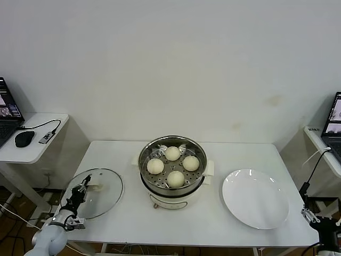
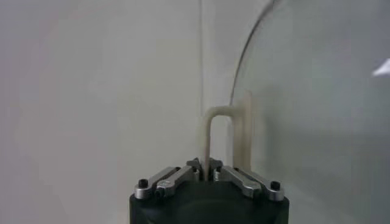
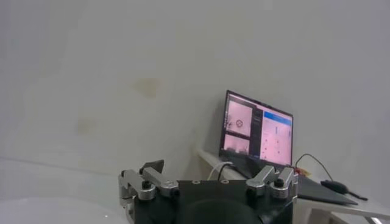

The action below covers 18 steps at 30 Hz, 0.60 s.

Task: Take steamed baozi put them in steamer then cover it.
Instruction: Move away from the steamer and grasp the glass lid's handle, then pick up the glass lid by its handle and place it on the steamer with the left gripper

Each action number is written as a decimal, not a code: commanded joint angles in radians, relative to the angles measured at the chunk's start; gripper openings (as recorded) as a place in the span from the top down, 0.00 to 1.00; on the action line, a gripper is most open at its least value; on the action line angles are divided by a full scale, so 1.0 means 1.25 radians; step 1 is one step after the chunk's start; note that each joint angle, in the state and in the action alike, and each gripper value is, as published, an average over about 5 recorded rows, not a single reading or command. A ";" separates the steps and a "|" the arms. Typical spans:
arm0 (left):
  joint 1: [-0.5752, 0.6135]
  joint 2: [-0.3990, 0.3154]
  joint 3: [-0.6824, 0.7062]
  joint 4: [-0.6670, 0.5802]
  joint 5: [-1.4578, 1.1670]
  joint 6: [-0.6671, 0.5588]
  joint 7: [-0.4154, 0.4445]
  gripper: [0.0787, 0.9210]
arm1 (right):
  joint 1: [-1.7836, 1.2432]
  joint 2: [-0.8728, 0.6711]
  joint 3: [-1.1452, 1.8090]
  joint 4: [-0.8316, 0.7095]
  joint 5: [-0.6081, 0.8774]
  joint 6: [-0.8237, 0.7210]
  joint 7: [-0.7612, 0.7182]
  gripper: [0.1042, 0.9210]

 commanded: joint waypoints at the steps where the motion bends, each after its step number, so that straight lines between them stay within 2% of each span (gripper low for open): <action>1: 0.137 0.025 -0.114 -0.261 -0.027 0.147 -0.001 0.92 | -0.001 -0.002 -0.017 0.005 -0.008 0.000 0.000 0.12; 6: 0.205 0.066 -0.189 -0.401 -0.089 0.267 0.082 0.92 | -0.006 -0.002 -0.039 0.006 -0.017 0.001 0.000 0.12; 10: 0.212 0.116 -0.210 -0.473 -0.137 0.331 0.154 0.92 | -0.012 -0.004 -0.056 0.007 -0.025 0.003 0.000 0.12; 14: 0.188 0.172 -0.171 -0.537 -0.203 0.398 0.196 0.92 | -0.016 -0.001 -0.080 0.010 -0.039 0.005 0.002 0.12; 18: 0.133 0.216 -0.054 -0.600 -0.228 0.474 0.206 0.92 | -0.014 0.010 -0.106 0.012 -0.065 0.008 0.004 0.12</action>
